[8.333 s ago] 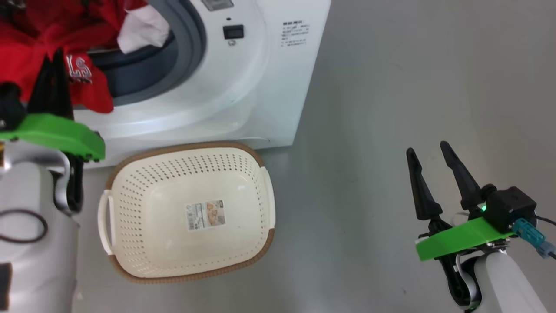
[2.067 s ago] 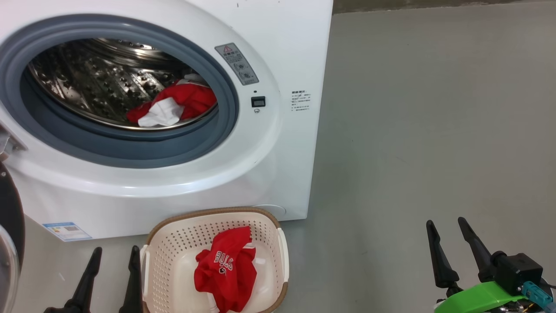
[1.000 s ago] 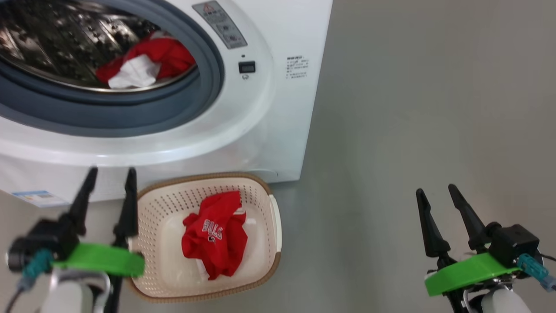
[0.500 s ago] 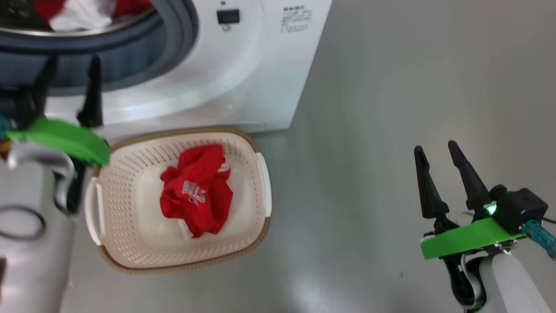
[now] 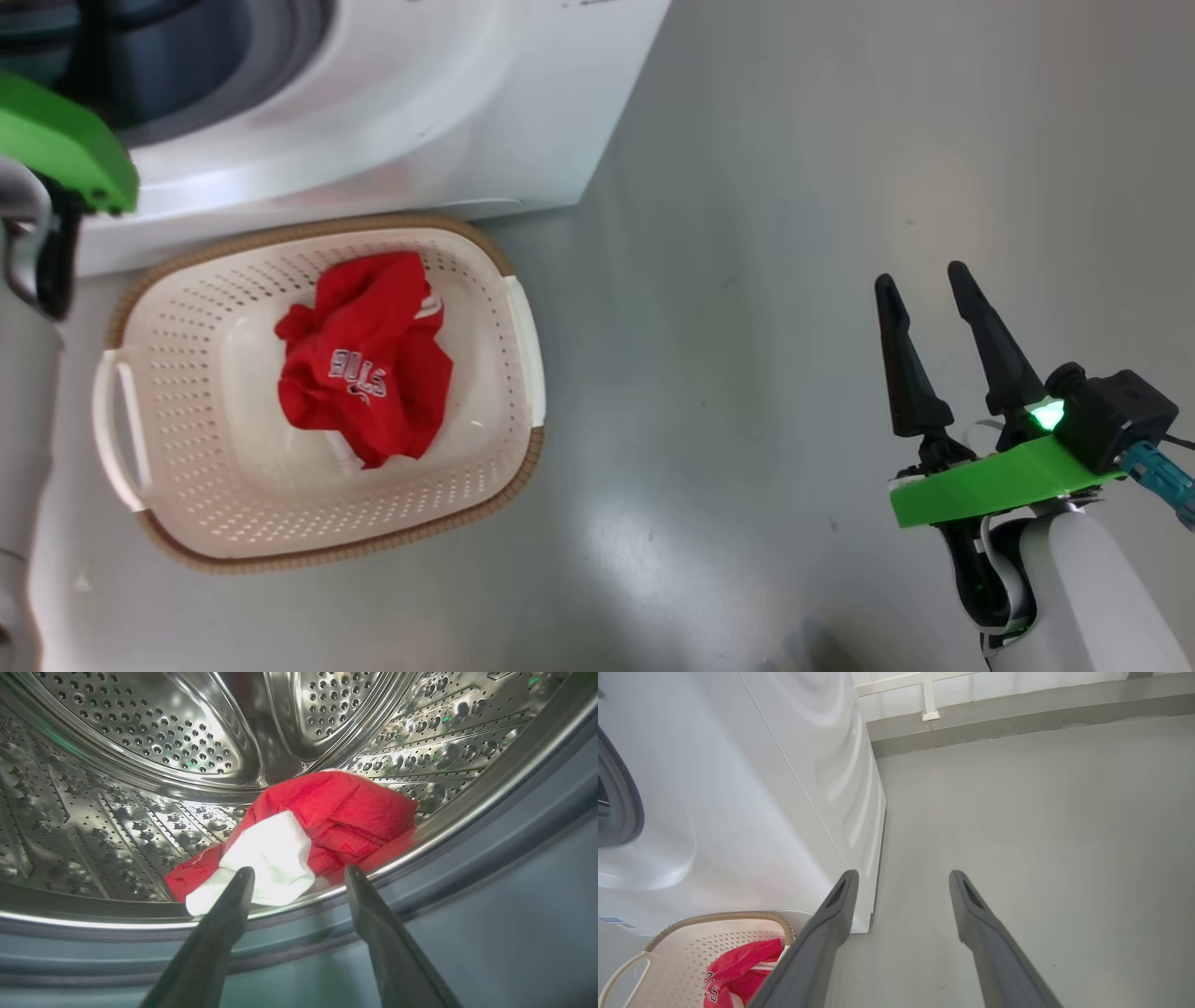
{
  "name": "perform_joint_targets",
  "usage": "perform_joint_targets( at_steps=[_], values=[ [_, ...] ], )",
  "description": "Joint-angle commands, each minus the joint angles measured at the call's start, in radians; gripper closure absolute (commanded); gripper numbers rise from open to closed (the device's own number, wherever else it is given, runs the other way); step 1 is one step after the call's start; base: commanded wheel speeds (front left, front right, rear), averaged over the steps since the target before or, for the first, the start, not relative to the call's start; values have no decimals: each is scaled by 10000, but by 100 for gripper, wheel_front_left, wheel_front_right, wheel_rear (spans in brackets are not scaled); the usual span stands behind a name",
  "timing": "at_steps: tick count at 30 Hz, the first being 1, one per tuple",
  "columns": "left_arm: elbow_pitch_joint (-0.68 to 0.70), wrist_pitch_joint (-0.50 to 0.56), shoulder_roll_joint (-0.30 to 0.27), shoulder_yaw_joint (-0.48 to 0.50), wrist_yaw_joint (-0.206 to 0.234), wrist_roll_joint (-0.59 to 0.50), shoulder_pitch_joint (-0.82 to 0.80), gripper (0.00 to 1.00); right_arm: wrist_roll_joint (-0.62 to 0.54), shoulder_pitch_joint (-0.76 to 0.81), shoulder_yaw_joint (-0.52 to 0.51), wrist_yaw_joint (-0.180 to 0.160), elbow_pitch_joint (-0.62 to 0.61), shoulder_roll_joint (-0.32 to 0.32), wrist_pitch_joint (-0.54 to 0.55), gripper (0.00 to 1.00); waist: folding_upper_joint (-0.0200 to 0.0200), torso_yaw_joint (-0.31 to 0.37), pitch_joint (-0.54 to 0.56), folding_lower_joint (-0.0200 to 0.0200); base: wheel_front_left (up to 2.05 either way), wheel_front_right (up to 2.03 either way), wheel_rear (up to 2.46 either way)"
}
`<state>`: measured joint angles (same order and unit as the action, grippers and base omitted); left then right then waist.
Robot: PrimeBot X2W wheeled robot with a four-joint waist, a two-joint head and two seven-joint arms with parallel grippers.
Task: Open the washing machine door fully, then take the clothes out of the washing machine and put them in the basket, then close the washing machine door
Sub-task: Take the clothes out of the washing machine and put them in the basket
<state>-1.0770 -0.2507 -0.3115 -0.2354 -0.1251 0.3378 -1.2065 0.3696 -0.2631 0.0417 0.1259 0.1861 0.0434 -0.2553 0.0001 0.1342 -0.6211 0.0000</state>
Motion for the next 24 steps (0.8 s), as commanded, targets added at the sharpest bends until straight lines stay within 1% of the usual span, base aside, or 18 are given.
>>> perform_joint_targets(
  at_steps=[1,10,22,24],
  values=[
    [26,-5,-596,51,-56,90,-254,0,56,-3,247,48,-255,68,-65,0,-1,169,-195,0,0,0,0],
    [-1065,7,-938,-593,-56,241,-1232,0,167,-67,486,48,-283,68,-65,0,-1,463,-460,0,0,0,0],
    [-1743,12,-1272,-1062,-56,530,-1675,0,254,-31,678,48,-355,68,-65,0,-1,746,-593,0,0,0,0],
    [-1804,13,-1320,-1117,-56,553,-1715,8,255,-19,687,48,-366,68,-65,0,-1,773,-593,0,0,0,0]
  ],
)
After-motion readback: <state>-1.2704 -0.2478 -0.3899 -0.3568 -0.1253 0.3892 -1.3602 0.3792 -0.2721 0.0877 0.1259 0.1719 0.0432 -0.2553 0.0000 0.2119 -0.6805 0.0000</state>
